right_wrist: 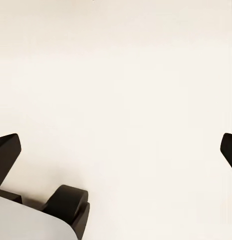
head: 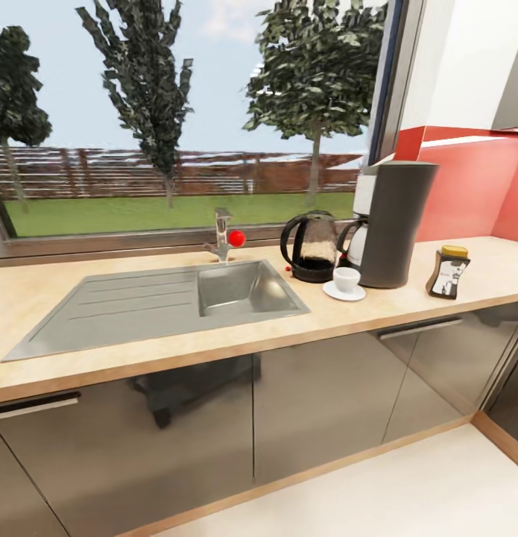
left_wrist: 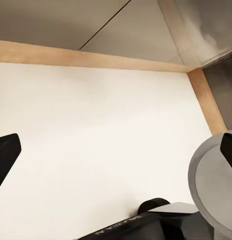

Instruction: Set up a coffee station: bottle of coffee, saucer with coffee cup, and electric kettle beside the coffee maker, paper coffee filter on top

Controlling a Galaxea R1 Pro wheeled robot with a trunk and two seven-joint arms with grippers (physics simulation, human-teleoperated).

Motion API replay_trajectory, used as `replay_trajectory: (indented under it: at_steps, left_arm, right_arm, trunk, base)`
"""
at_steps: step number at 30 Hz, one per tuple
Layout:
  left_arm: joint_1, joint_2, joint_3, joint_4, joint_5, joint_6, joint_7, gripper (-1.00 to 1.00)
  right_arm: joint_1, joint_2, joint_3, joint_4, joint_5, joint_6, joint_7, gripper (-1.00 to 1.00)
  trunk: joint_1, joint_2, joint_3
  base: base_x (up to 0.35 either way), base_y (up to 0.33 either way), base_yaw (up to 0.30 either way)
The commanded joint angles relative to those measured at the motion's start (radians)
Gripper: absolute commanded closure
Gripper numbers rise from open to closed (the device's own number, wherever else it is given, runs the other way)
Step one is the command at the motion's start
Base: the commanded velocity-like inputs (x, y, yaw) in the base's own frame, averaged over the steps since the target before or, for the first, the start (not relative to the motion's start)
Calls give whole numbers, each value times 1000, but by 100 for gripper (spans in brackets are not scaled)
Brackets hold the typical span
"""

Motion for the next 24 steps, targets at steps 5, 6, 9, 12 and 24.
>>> replay_trajectory:
  at_steps: [5,6,9,12,24]
  left_arm:
    - [0,0,-1,-1,0,-6,-1,-100]
    - [0,0,-1,-1,0,-6,-1,-100]
    - [0,-1,-2,-1,0,-6,-1,-100]
    - [0,-1,-3,-1,0,-6,-1,-100]
    - [0,-2,-3,-1,0,-7,-1,-100]
  right_arm:
    - [-1,0,8,0,-10,-3,3,-100]
    - [-1,0,8,1,-10,-3,3,-100]
    - [-1,0,8,1,-10,-3,3,-100]
    - [-1,0,8,1,-10,-3,3,-100]
    - [-1,0,8,2,-10,-3,3,-100]
  trunk:
    - [0,0,-1]
    - [0,0,-1]
    - [0,0,-1]
    - [0,0,-1]
    - [0,0,-1]
  base:
    - [41,-270,17]
    - [88,-285,8]
    - [107,-290,5]
    - [124,-295,2]
    - [138,-298,0]
